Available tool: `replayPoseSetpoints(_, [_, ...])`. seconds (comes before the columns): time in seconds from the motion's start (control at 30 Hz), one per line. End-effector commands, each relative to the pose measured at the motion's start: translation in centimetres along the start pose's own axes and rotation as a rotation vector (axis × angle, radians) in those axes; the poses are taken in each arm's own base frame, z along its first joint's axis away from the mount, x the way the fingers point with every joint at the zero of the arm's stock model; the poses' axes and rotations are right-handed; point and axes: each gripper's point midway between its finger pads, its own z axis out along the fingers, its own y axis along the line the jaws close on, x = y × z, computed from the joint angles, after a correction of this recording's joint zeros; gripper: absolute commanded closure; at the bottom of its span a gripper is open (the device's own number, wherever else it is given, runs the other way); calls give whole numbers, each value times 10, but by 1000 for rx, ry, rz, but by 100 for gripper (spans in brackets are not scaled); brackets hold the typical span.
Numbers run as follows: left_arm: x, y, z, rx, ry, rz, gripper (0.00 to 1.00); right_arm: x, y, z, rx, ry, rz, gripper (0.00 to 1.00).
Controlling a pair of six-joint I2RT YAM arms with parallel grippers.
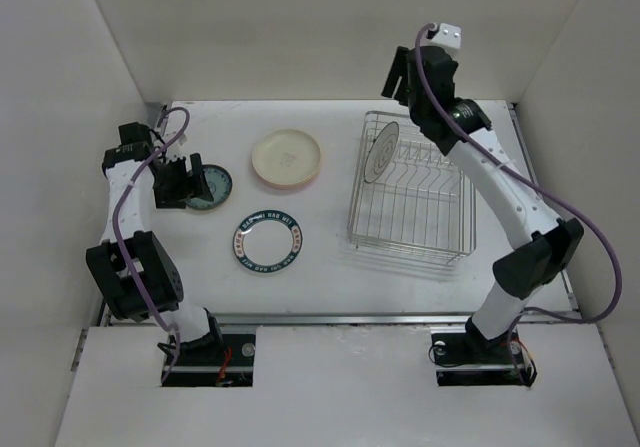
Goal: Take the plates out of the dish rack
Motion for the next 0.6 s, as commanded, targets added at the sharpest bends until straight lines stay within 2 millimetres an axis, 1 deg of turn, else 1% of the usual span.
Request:
replayPoseSetpoints(0.0, [2,0,-21,-46,-47,46,28,73,-59,14,192,214,-133,23])
replayPoseSetpoints(0.03, [2,1,-21,-55,-47,45,28,78,-67,16,212,224,-123,23])
replayPoseSetpoints(0.07, [1,2,-26,-67,-69,63,28,90,-71,17,223,247,-125,23])
replayPoseSetpoints(0.13, [1,3,-28,-82,-77,66,28,98,-83,25,246,272,-126,23])
replayPoseSetpoints(0.17, [4,5,-30,-94,-78,79,28,107,-81,29,224,300,-113,23])
replayPoseSetpoints(0.2, [3,3,-33,-95,-89,83,28,123,-78,36,208,341,-122,23])
replayPoseSetpoints(0.23, [6,6,-31,-104,-79,90,28,130,-80,41,198,367,-116,25])
replayPoseSetpoints(0.27, [5,5,-35,-106,-90,105,28,140,-77,45,164,404,-105,27])
replayPoseSetpoints(0.3, [9,6,-32,-104,-78,101,28,145,-74,49,152,417,-104,29])
replayPoseSetpoints(0.33, [9,8,-32,-115,-77,100,28,157,-74,53,153,443,-113,34])
replayPoseSetpoints(0.4, [13,8,-32,-115,-73,112,27,166,-73,59,152,457,-106,41])
replayPoseSetpoints(0.43, [15,9,-30,-114,-64,118,27,176,-73,62,147,481,-111,45])
replayPoseSetpoints(0.47, [15,9,-30,-114,-64,118,27,172,-71,62,144,473,-107,54])
replayPoseSetpoints(0.5, [15,9,-30,-114,-64,118,27,177,-74,66,147,487,-105,60])
replayPoseSetpoints(0.53, [18,9,-28,-113,-56,115,27,177,-75,66,147,487,-105,66])
replayPoseSetpoints(0.57, [21,9,-28,-111,-47,112,27,177,-74,66,149,486,-96,81])
